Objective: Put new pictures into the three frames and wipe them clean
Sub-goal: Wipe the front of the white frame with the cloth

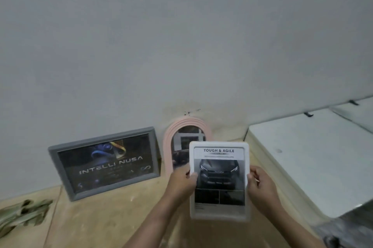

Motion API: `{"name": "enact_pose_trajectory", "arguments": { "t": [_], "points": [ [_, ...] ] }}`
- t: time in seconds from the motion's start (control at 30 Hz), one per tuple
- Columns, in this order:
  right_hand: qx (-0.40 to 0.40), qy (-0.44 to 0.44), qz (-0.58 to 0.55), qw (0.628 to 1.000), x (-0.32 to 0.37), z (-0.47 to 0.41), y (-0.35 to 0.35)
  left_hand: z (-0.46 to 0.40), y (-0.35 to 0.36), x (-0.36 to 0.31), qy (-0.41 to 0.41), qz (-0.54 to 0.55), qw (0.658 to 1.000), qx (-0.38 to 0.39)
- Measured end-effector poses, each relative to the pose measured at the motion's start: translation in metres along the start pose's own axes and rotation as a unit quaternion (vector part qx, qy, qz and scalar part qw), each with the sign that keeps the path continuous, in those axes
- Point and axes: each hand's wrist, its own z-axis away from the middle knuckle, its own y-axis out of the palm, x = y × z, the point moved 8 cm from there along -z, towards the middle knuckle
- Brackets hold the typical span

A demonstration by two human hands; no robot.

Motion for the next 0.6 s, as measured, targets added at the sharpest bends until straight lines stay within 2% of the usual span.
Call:
{"name": "enact_pose_trajectory", "arguments": {
  "t": [0.13, 0.23, 0.6],
  "points": [
    [-0.035, -0.017, 0.037, 0.999, -0.042, -0.043, -0.053, -0.047, 0.075, -0.031, -0.022, -0.015, 0.999, 0.03],
    [-0.069, -0.088, 0.06, 0.992, -0.054, -0.062, -0.072, -0.071, 0.105, -0.045, -0.041, -0.009, 0.999, 0.027],
    [0.002, 0.021, 0.039, 0.999, -0.122, -0.096, -0.059, -0.106, 0.149, -0.06, -0.033, -0.015, 0.996, 0.083]
  ]
}}
